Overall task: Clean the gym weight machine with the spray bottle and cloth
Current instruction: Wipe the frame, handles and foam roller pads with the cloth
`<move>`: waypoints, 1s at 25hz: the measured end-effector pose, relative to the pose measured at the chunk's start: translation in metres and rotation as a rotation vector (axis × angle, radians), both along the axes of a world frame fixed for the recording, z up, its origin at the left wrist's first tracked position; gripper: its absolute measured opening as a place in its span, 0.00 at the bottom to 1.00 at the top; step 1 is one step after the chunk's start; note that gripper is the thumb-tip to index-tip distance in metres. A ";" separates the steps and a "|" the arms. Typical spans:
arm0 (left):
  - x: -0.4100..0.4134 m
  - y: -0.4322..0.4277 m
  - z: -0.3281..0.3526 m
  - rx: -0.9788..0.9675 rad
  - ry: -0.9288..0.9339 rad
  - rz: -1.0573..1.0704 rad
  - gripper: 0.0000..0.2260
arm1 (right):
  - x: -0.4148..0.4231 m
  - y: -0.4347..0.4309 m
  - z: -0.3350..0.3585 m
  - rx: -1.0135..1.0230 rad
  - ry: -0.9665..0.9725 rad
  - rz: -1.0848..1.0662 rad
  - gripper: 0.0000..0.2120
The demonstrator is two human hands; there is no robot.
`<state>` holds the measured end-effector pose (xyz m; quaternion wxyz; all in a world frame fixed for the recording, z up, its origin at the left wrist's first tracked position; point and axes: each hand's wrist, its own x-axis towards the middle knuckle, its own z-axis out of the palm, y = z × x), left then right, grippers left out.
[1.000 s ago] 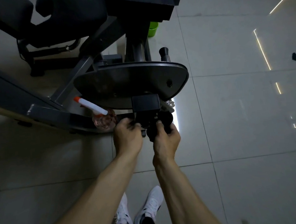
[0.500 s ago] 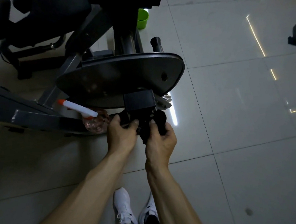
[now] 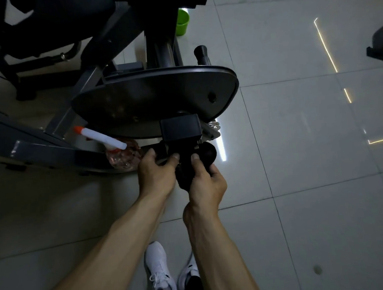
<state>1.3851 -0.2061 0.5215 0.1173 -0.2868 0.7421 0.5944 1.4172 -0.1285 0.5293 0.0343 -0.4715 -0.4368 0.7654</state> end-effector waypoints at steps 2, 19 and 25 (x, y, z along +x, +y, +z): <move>0.003 0.000 0.004 0.099 -0.013 0.035 0.06 | 0.011 0.004 -0.004 0.050 0.021 0.118 0.05; 0.026 -0.014 0.006 0.271 -0.127 0.228 0.20 | 0.017 -0.021 -0.037 1.195 0.214 0.579 0.19; 0.031 -0.018 -0.005 0.309 -0.170 0.202 0.15 | 0.013 -0.011 -0.033 0.626 0.213 0.183 0.21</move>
